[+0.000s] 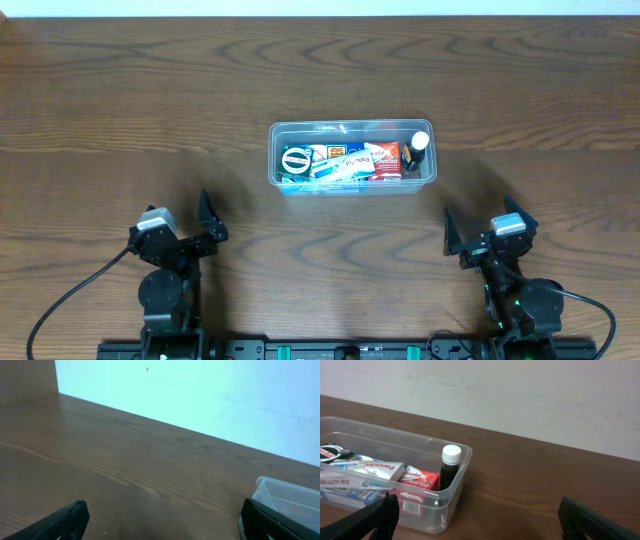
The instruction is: Pack container
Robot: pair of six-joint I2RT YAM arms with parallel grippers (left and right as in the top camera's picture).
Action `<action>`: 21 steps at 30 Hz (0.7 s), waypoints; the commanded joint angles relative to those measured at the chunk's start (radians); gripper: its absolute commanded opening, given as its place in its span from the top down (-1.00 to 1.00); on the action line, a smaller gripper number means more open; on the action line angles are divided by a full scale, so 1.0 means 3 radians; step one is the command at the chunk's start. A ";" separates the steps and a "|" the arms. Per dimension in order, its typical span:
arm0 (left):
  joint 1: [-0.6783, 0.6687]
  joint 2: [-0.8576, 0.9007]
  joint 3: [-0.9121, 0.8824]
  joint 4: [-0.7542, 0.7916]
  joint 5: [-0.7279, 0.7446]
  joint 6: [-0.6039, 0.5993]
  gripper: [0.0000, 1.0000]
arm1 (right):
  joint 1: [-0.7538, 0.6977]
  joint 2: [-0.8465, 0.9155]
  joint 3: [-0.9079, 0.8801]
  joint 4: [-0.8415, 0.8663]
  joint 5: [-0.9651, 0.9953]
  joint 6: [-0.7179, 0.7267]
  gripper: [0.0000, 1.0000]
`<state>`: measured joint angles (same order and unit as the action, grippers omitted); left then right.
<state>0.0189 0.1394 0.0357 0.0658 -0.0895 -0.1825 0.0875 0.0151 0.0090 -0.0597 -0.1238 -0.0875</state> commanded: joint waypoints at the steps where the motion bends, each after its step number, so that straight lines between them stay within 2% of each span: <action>1: 0.0014 -0.0127 -0.0093 0.0028 -0.0015 0.0032 -0.96 | 0.0031 -0.0003 -0.0013 -0.0009 -0.0025 0.0014 -0.97; 10: 0.0014 -0.0310 -0.0106 -0.0067 -0.0014 0.0032 -0.96 | 0.0031 -0.0003 -0.0013 -0.0009 -0.0025 0.0014 -0.99; 15: 0.0014 -0.0462 -0.0106 -0.0415 -0.0014 0.0032 -0.96 | 0.0031 -0.0003 -0.0011 -0.0009 -0.0025 0.0014 -0.99; 21: 0.0014 -0.0459 -0.0106 -0.0432 -0.0014 0.0032 -0.96 | 0.0031 -0.0003 -0.0013 -0.0009 -0.0025 0.0014 -0.98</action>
<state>0.0189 0.0109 0.0174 -0.0162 -0.0814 -0.1825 0.0875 0.0151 0.0090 -0.0601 -0.1238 -0.0875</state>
